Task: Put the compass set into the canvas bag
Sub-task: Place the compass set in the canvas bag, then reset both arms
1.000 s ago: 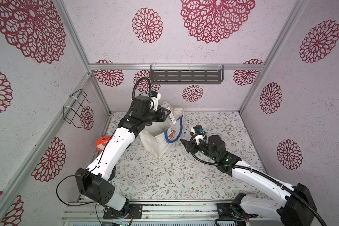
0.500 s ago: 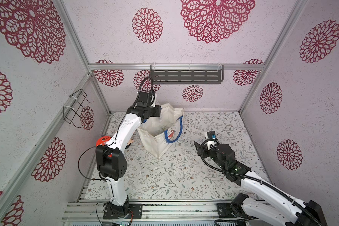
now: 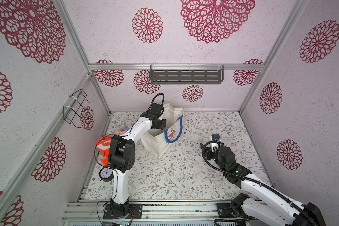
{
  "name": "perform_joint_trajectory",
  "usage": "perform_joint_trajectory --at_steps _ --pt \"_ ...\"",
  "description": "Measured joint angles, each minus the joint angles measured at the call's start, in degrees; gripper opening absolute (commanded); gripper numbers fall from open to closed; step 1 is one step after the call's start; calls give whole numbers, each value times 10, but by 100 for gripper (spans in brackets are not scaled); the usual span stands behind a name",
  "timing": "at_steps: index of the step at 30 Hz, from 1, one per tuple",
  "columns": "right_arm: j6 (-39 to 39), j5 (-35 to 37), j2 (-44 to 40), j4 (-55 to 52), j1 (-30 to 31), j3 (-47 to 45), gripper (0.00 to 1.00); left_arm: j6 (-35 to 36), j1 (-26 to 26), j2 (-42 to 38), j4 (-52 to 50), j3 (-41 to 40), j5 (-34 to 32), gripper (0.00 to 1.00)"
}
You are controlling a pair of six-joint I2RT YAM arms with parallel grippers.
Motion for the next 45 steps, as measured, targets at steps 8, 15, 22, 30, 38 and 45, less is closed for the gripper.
perform_joint_trajectory --at_steps 8,15,22,30,38,45 --pt "0 19 3 11 -8 -6 81 3 0 0 2 -3 0 59" --pt "0 37 4 14 -21 -6 85 9 -3 -8 -20 21 0 75" --pt "-2 55 4 14 -41 -5 89 11 -12 -88 -40 63 2 80" --pt "-5 96 3 10 -107 -3 94 8 -13 -275 -30 12 -10 92" --pt "-18 145 -13 94 -202 -58 96 -31 -3 -483 14 -248 -83 90" --pt "-36 151 4 182 -283 -153 96 -87 14 -571 52 -468 -174 90"
